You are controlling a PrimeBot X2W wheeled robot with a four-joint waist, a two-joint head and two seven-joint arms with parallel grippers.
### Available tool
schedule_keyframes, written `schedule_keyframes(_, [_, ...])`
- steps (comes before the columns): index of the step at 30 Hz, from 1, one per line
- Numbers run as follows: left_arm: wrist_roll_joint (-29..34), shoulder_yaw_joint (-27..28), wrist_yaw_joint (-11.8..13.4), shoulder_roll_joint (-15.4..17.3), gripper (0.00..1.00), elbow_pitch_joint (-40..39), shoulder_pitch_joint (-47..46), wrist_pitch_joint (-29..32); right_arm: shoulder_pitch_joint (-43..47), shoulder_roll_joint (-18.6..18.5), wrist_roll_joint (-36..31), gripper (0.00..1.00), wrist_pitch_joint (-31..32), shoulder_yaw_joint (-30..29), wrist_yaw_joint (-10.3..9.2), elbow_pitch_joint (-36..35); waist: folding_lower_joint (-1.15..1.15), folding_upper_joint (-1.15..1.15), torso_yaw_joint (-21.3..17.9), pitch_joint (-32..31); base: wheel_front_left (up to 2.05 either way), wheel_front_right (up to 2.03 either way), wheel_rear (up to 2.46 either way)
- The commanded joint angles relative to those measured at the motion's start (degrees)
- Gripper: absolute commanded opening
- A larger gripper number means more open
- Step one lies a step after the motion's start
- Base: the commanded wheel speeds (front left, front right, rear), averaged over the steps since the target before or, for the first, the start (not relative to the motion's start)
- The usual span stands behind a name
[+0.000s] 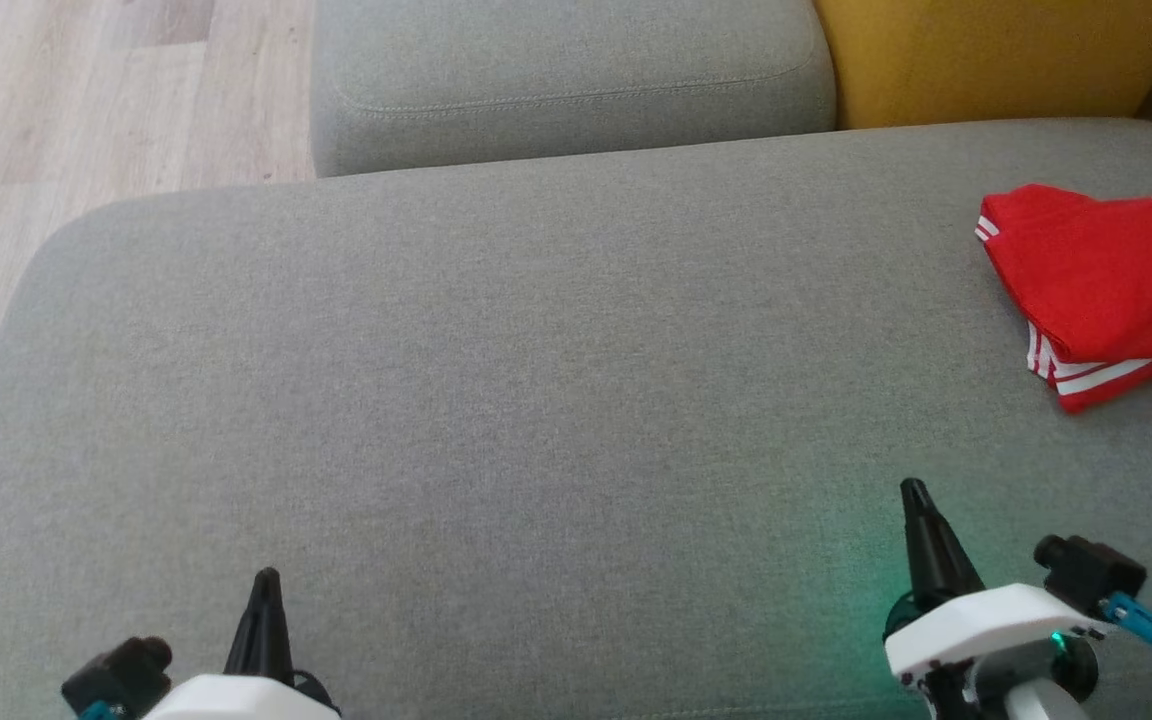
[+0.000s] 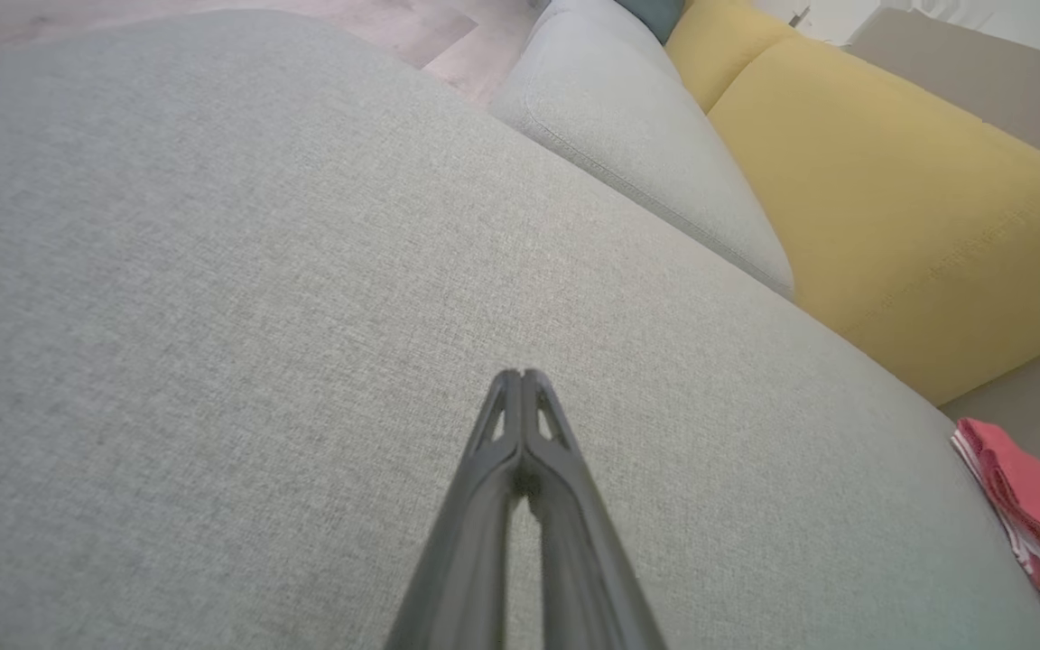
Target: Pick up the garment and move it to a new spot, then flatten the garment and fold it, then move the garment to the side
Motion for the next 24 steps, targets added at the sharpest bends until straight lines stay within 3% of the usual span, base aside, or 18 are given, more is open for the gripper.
schedule_keyframes(1, [-1.13, 0.89, -0.62, 0.76, 0.00, -1.53, -2.70, 0.26, -3.31, -0.66, 1.29, 0.00, 0.22, -0.13, 0.12, -2.25, 0.00, 0.00, 0.02, 0.01, 0.00, 0.00, 0.00])
schedule_keyframes(24, [-15.76, 3.19, -3.48, 1.12, 0.00, -0.49, -5.98, 3.65, -3.77, -0.85, 15.99, 0.00, 3.05, -2.92, 0.19, -3.88, 0.00, 0.00, 0.76, 0.28, 0.00, 0.00, 0.00])
